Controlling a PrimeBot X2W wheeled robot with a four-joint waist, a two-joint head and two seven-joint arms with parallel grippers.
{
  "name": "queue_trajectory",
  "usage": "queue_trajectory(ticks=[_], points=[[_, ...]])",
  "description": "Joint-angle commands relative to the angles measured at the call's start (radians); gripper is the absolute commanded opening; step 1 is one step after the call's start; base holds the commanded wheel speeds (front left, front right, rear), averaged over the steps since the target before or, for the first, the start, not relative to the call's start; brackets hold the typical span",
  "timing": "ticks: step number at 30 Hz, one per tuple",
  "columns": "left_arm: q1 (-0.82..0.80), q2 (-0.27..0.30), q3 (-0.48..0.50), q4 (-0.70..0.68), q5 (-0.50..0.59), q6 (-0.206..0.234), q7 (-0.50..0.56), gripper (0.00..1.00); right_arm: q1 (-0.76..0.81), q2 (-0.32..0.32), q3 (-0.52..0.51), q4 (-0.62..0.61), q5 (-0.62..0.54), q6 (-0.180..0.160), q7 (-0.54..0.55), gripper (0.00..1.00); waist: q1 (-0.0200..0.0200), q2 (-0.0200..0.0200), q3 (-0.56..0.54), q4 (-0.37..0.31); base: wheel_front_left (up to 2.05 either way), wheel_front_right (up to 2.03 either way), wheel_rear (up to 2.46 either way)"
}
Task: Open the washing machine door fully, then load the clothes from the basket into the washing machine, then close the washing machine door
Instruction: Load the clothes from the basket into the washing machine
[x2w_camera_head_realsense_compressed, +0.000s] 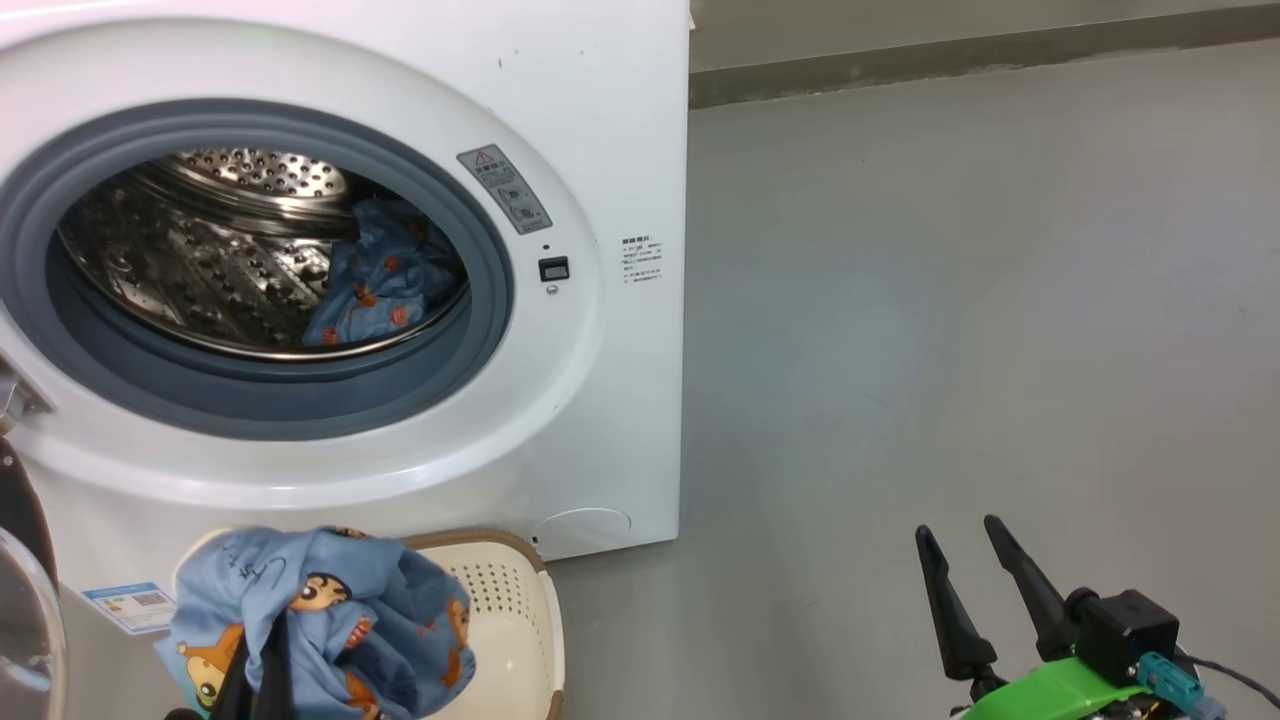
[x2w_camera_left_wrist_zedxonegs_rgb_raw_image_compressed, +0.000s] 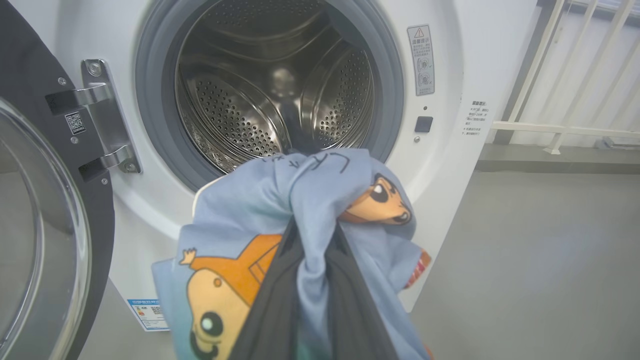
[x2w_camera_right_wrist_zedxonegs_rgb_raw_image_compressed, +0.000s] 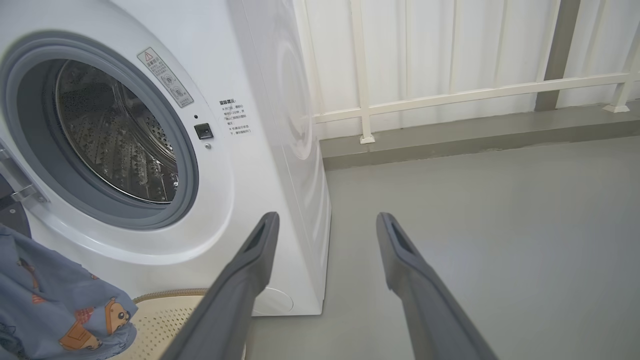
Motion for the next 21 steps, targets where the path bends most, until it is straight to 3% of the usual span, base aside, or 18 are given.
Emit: queue_trajectory(ticks=[1, 13, 21], points=[[-0.012, 0.009, 0.033, -0.034, -0.007, 0.010, -0.014, 0.00, 0.000, 0.002, 0.028, -0.028, -0.012, 0.002, -0.006, 1.00, 0.0001, 0.0000, 0.003, 0.002, 0.00, 0.00, 0.00], [-0.029, 0.009, 0.011, -0.009, -0.033, 0.005, -0.014, 0.00, 0.000, 0.004, 0.039, -0.021, 0.007, 0.002, -0.006, 1.00, 0.0001, 0.0000, 0.032, -0.005, 0.00, 0.00, 0.00], [-0.130, 0.009, 0.012, 0.018, -0.053, 0.002, -0.014, 0.00, -0.025, 0.005, 0.038, -0.021, 0.020, 0.002, -0.006, 1.00, 0.0001, 0.0000, 0.105, -0.024, 0.00, 0.00, 0.00]])
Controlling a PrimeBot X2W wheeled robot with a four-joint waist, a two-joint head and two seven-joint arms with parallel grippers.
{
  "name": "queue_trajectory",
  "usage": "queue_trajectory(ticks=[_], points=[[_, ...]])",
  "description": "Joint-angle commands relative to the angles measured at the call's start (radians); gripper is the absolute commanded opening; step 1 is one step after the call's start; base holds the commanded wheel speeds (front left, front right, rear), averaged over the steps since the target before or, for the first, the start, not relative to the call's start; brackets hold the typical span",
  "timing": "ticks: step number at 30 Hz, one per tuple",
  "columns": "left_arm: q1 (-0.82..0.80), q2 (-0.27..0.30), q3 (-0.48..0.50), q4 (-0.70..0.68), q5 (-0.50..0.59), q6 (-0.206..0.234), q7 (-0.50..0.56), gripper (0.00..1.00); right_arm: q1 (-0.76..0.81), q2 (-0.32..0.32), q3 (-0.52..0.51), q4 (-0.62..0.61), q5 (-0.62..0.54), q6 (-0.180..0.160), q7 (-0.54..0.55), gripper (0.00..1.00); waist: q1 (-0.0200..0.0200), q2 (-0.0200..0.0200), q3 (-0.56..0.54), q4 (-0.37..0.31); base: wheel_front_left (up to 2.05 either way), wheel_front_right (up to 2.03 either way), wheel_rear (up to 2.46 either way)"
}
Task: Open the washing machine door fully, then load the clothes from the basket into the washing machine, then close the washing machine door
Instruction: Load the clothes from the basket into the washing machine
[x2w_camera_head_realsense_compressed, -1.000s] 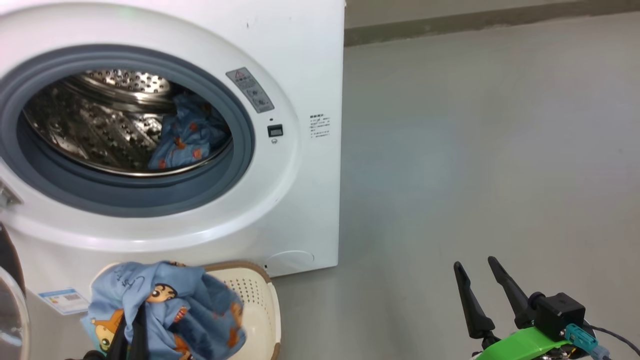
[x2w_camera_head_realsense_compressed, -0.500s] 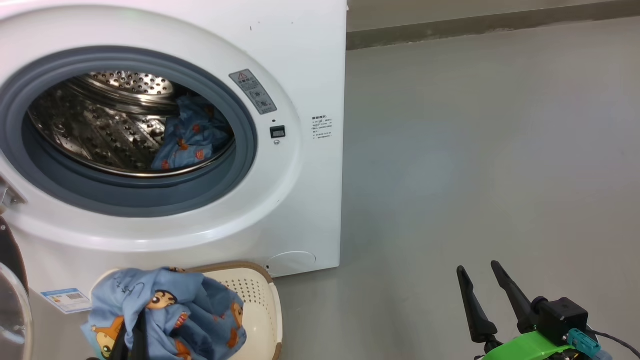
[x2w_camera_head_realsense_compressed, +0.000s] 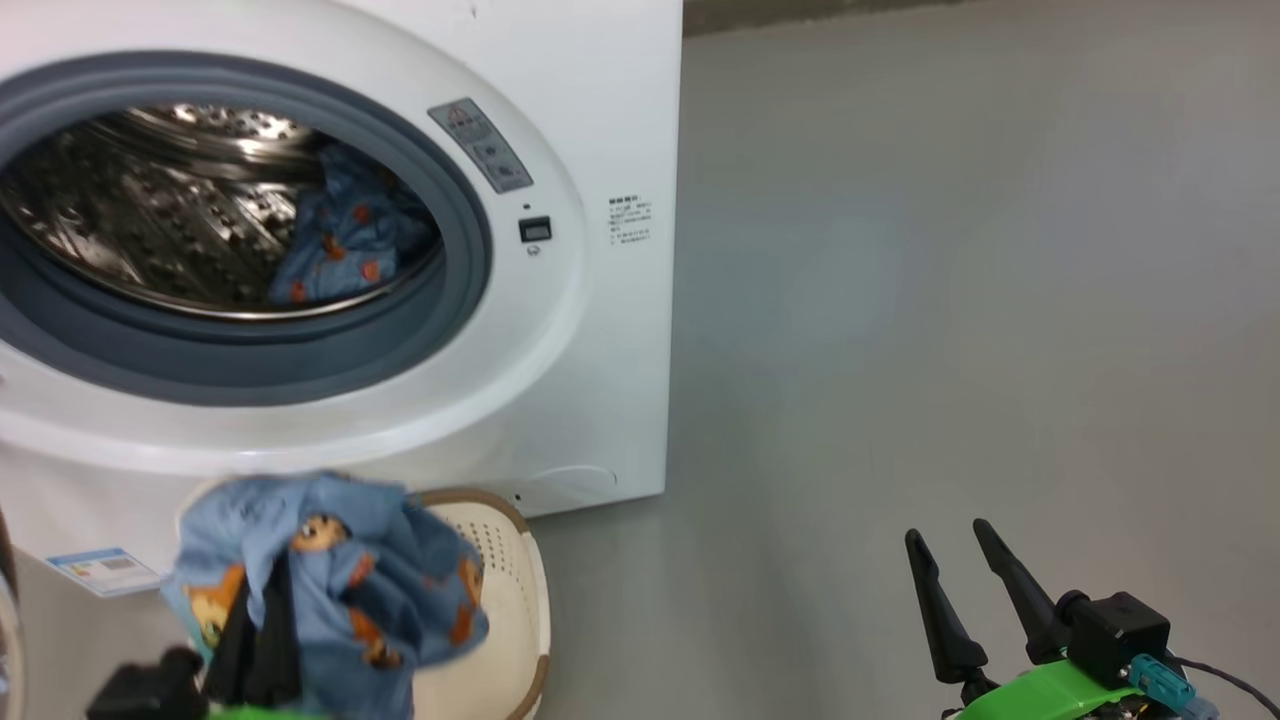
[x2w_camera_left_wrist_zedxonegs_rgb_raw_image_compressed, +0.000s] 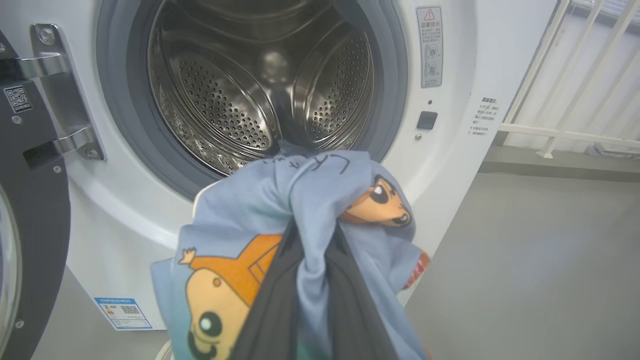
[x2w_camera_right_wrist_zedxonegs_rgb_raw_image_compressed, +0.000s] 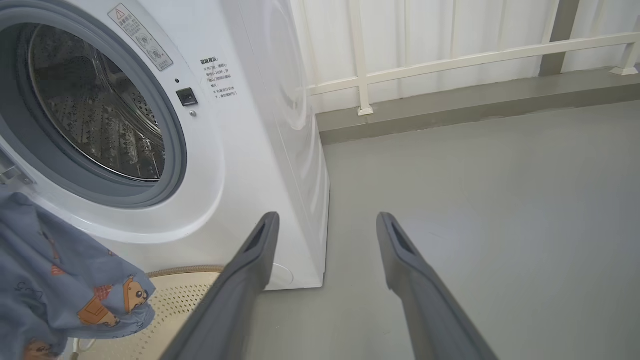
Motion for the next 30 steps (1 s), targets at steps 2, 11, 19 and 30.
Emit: queue_trajectory(ticks=[2, 11, 19, 30], points=[[-0.090, 0.009, 0.038, -0.014, -0.007, -0.004, -0.014, 0.00, -0.045, 0.000, 0.021, -0.027, 0.008, 0.002, -0.006, 1.00, 0.0000, 0.0000, 0.054, -0.018, 0.00, 0.00, 0.00], [-0.355, 0.020, 0.126, 0.067, 0.039, -0.059, -0.014, 0.00, -0.116, -0.006, 0.032, -0.044, 0.022, 0.002, -0.006, 1.00, 0.0000, 0.0000, 0.193, -0.057, 0.00, 0.00, 0.00], [-0.588, 0.062, 0.187, 0.164, 0.087, -0.108, -0.014, 0.00, -0.176, -0.011, 0.052, -0.057, 0.036, 0.002, -0.006, 1.00, 0.0000, 0.0000, 0.305, -0.089, 0.00, 0.00, 0.00], [-0.832, 0.114, 0.197, 0.292, 0.141, -0.136, -0.014, 0.00, -0.231, -0.011, 0.074, -0.064, 0.053, 0.002, -0.006, 1.00, 0.0000, 0.0000, 0.440, -0.102, 0.00, 0.00, 0.00]])
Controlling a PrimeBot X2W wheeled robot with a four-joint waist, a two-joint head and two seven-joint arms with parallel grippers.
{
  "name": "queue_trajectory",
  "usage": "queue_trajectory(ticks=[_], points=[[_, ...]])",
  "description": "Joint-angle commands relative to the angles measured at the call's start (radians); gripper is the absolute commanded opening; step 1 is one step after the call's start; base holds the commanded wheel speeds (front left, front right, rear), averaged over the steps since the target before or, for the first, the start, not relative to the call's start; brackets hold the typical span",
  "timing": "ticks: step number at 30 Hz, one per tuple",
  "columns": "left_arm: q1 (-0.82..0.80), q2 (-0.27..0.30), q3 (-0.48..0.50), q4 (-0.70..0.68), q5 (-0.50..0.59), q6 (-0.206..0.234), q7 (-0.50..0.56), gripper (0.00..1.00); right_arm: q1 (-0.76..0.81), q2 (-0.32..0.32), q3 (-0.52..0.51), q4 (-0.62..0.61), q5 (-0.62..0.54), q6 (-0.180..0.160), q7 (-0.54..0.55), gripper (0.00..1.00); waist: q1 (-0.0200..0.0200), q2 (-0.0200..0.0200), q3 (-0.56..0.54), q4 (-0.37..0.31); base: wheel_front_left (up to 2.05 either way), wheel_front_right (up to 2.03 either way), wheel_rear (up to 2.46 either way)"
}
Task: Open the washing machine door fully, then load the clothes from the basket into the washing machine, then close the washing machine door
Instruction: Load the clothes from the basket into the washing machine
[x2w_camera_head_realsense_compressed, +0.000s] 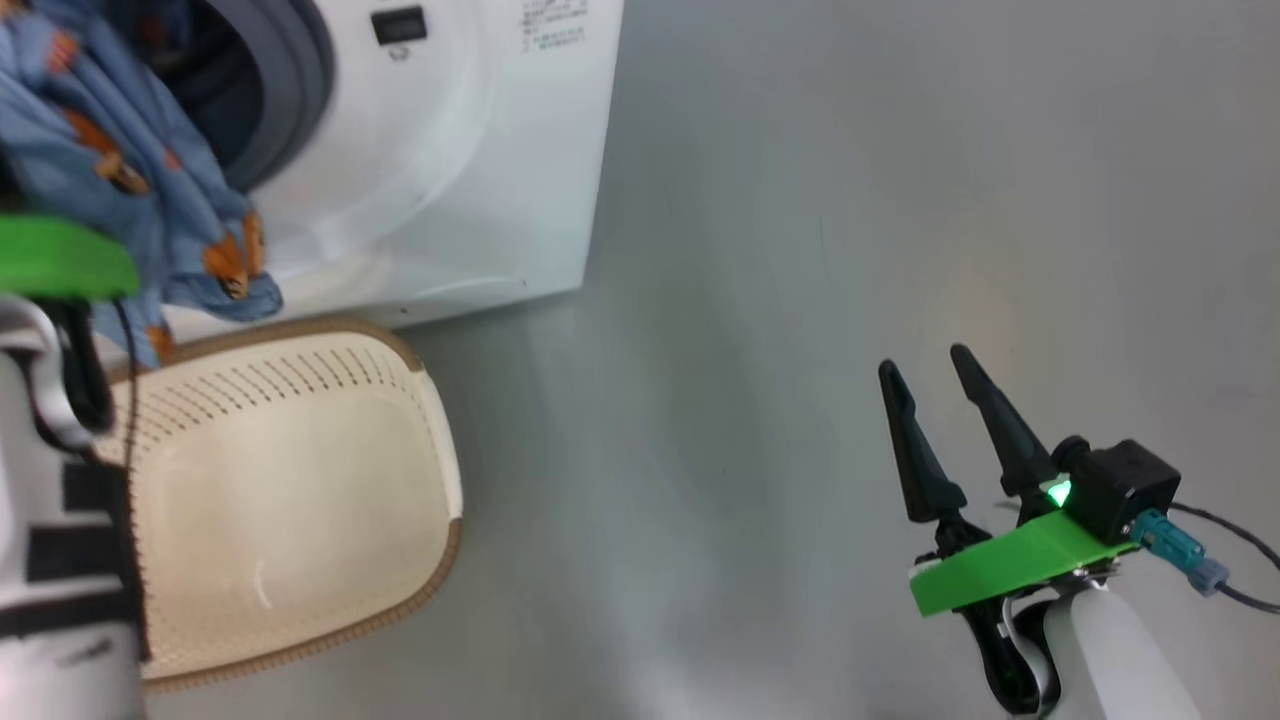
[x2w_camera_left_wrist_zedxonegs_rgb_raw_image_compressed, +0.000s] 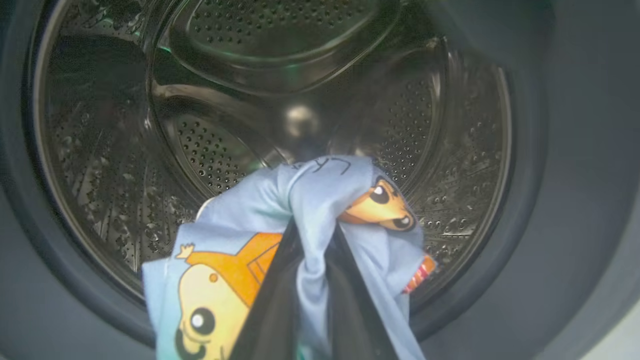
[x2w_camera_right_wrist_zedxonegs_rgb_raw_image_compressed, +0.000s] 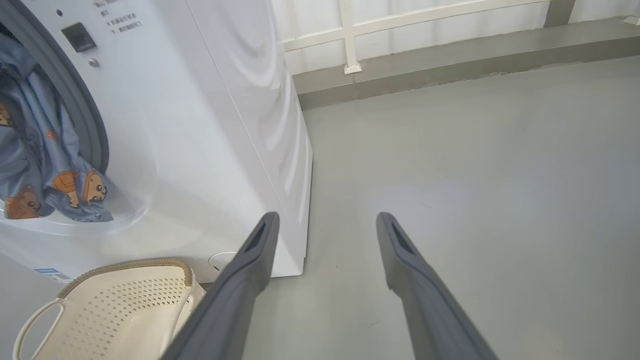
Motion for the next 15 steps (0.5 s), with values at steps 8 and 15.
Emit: queue_trajectory(ticks=[8, 15], points=[[-0.246, 0.120, -0.016, 0.231, 0.054, -0.015, 0.029, 0.00, -0.044, -0.007, 0.038, -0.029, 0.020, 0.002, -0.006, 1.00, -0.0002, -0.0001, 0.144, -0.039, 0.00, 0.00, 0.00], [-0.432, 0.165, -0.065, 0.388, 0.083, -0.023, 0.142, 0.00, -0.048, -0.003, 0.060, -0.030, 0.032, 0.002, -0.006, 1.00, -0.0002, -0.0001, 0.204, -0.052, 0.00, 0.00, 0.00]])
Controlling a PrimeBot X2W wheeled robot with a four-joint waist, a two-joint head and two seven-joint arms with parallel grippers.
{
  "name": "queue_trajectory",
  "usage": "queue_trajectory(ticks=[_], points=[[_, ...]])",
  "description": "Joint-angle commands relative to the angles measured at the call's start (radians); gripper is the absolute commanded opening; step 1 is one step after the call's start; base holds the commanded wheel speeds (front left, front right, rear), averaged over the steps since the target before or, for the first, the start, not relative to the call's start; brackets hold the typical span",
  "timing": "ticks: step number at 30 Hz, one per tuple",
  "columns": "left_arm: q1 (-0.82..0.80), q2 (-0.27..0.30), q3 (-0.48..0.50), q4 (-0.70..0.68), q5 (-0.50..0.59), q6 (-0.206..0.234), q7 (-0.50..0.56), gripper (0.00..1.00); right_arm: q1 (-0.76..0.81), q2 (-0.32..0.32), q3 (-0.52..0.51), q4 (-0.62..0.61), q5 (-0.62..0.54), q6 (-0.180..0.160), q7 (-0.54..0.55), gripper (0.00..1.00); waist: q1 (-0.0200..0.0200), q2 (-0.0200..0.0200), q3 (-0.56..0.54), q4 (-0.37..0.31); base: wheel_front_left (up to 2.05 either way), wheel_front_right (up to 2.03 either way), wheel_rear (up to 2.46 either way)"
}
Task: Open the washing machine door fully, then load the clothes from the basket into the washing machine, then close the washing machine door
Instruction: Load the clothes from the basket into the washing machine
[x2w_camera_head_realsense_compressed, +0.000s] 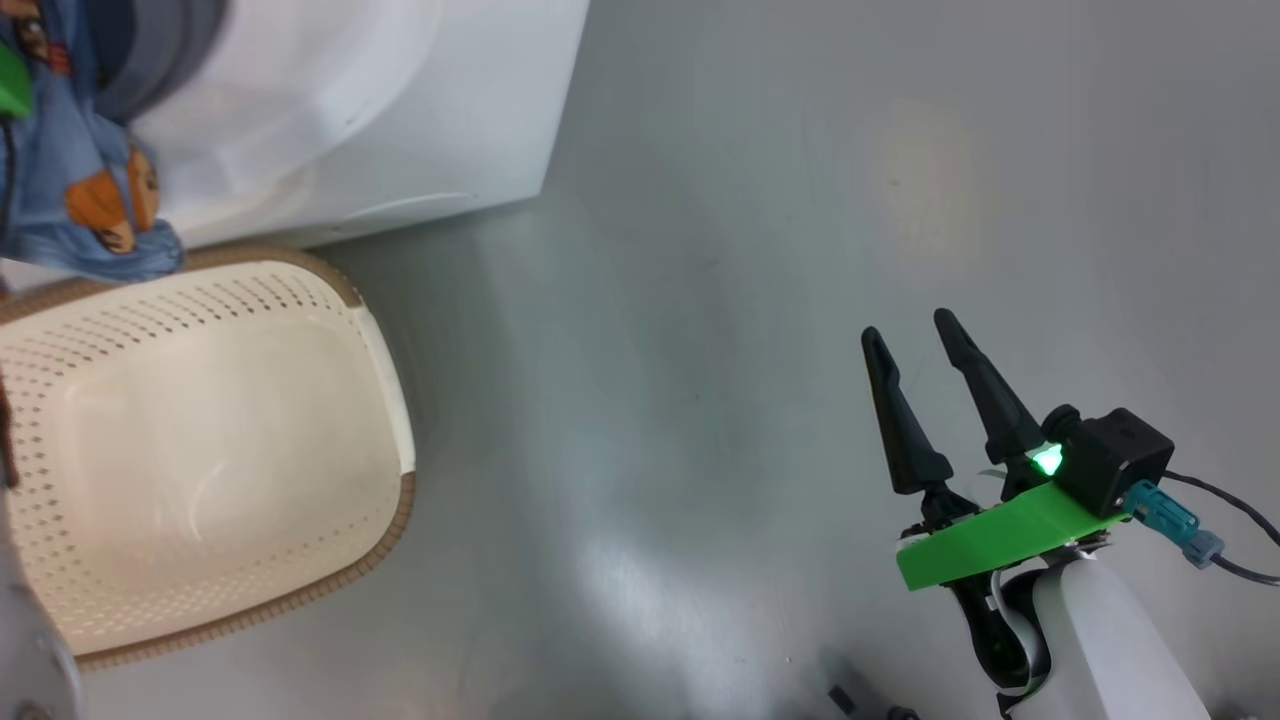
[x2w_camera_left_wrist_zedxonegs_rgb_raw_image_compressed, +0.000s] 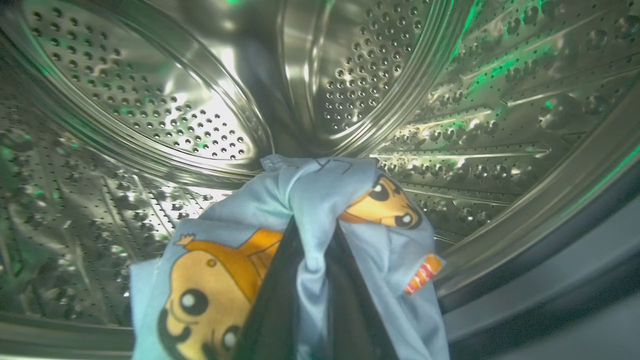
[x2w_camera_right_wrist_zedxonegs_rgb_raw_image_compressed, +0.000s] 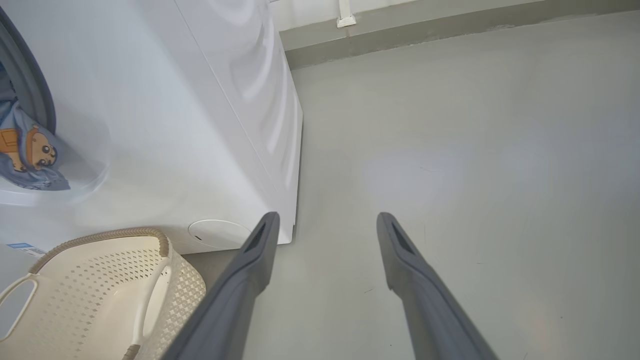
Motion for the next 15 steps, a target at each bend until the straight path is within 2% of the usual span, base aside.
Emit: queue_trajectory(ticks=[1, 8, 15], points=[[-0.018, 0.048, 0.008, -0.011, 0.009, -0.001, 0.007, 0.00, 0.011, 0.001, 0.029, -0.019, 0.013, 0.002, -0.006, 1.00, -0.0001, -0.0001, 0.028, -0.012, 0.00, 0.00, 0.00], [-0.124, 0.051, 0.000, 0.083, 0.006, 0.031, 0.029, 0.00, 0.000, 0.003, 0.052, -0.026, 0.023, 0.002, -0.006, 1.00, -0.0001, -0.0001, 0.095, -0.022, 0.00, 0.00, 0.00], [-0.254, 0.084, -0.003, 0.099, -0.019, -0.002, 0.062, 0.00, -0.037, 0.008, 0.078, -0.031, 0.044, 0.002, -0.006, 1.00, -0.0001, -0.0001, 0.186, -0.035, 0.00, 0.00, 0.00]])
